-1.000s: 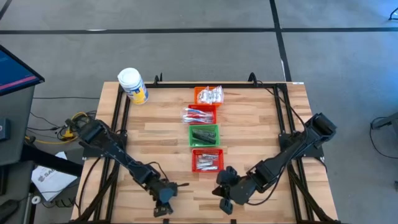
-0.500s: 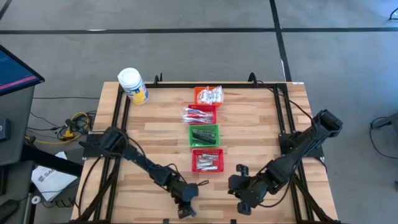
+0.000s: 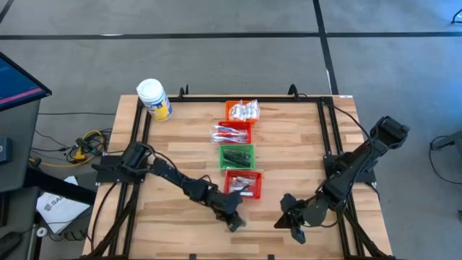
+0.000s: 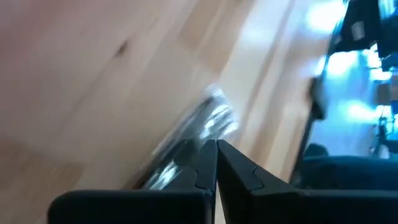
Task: Pick & Place Travel size toiletries
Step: Move the black comb to the bottom center of the table, then adjust the bottom red basket
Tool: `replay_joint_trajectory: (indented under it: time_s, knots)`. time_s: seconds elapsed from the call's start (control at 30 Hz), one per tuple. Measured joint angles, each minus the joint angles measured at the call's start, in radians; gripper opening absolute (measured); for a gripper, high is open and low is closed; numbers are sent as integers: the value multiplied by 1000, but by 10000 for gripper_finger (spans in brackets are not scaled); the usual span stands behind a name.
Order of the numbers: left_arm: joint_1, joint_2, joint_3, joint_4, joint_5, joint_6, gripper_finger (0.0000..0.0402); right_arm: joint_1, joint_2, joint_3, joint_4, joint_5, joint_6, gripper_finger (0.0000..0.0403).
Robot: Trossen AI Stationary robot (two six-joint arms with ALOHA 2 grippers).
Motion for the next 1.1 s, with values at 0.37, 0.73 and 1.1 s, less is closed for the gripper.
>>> replay_joint_trajectory:
  time_s: [0.37, 0.73, 1.1]
  knots:
    - [-24, -17, 100, 25, -88, 44, 1, -92, -5, -2, 6, -63, -147, 0]
    - [-74, -201, 95, -390, -264, 162, 1, -157, 2, 0, -8, 138, -81, 0]
    - [-86, -419, -32, -637, -453, 151, 1, -183, 2, 3, -602, 252, 689, 0]
